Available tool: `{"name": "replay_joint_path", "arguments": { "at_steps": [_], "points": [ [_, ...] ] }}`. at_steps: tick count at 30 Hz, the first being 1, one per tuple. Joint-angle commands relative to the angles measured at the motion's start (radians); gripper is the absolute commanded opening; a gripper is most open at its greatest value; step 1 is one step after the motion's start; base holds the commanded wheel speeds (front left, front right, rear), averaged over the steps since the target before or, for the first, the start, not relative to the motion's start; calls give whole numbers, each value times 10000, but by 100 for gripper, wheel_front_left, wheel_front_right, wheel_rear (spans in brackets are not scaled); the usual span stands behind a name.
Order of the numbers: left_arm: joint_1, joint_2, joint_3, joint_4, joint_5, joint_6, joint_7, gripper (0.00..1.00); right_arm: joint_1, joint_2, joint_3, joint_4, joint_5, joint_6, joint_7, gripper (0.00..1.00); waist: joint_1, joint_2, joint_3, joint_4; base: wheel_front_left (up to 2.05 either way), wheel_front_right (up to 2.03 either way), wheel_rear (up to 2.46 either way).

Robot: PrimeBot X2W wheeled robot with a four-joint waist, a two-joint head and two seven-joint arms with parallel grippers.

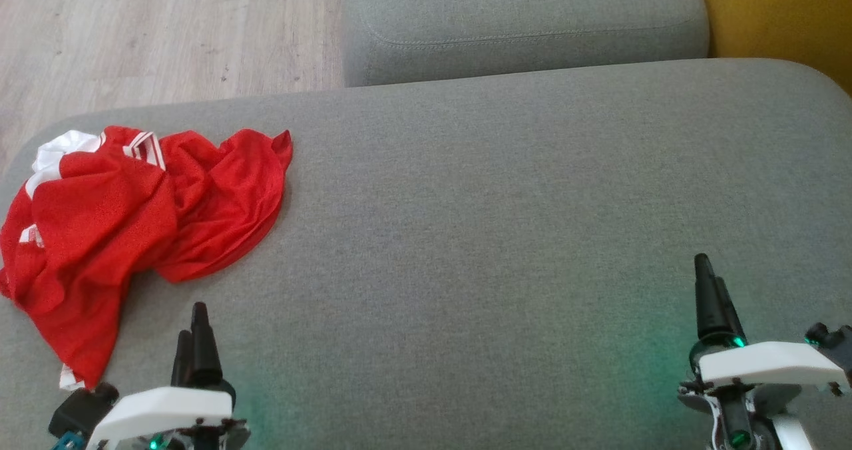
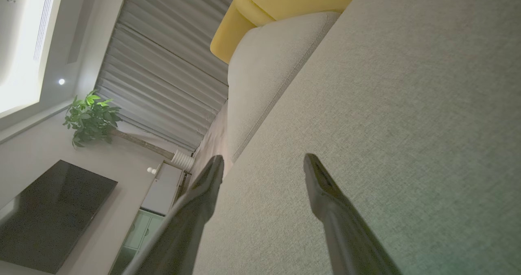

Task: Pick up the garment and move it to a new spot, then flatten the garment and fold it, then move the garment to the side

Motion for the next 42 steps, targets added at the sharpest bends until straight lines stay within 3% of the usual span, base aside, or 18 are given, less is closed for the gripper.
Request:
{"name": "replay_joint_path", "arguments": {
  "at_steps": [1,42],
  "points": [
    [-416,161,68,-372,274,16,-122,100,-303,-225,134,-320,-310,-3,-122,100,0,0,0,1,0,0,0],
    [-261,662,-456,25,5507,267,-1321,100,-238,-439,980,-260,-5644,-5,-1330,100,0,0,-65,-26,0,0,0]
  ]
}}
